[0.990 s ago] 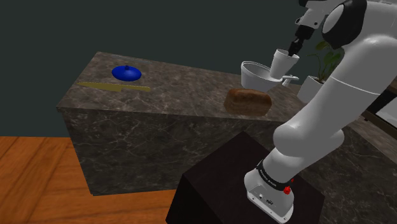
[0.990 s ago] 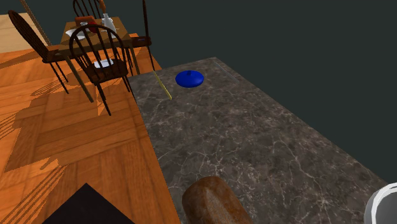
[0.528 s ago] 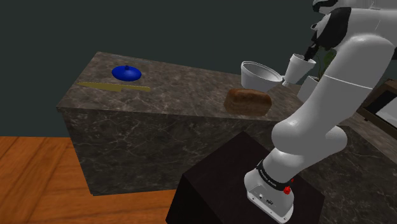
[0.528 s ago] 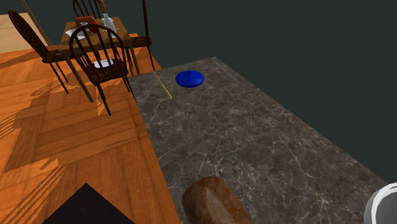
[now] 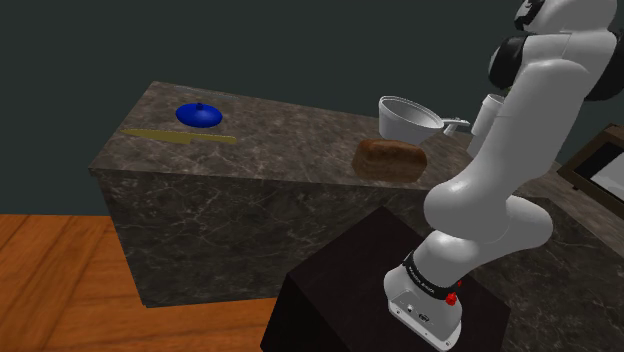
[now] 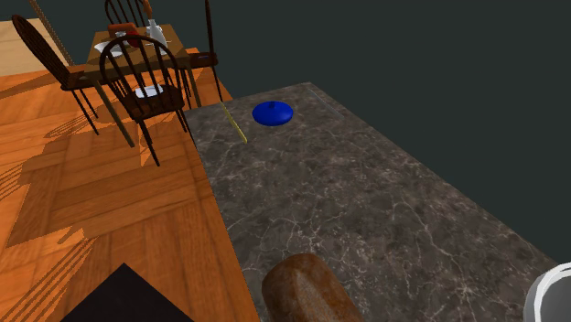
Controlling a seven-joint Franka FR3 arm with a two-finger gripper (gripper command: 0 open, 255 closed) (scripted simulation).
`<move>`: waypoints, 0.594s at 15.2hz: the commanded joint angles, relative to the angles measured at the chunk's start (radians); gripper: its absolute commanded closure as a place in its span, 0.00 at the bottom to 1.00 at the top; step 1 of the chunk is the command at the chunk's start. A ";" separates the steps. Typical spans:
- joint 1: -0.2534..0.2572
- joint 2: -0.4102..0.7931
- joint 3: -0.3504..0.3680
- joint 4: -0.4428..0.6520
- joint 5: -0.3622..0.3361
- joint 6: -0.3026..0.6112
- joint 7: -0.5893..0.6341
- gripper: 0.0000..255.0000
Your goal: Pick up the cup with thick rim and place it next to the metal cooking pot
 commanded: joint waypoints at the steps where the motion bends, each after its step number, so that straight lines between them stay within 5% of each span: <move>1: -0.078 0.071 -0.002 0.099 0.041 -0.038 -0.053 1.00; 4: -0.204 0.178 0.009 0.264 0.099 -0.100 -0.112 1.00; 9: -0.150 0.136 0.000 0.119 0.072 -0.001 -0.113 1.00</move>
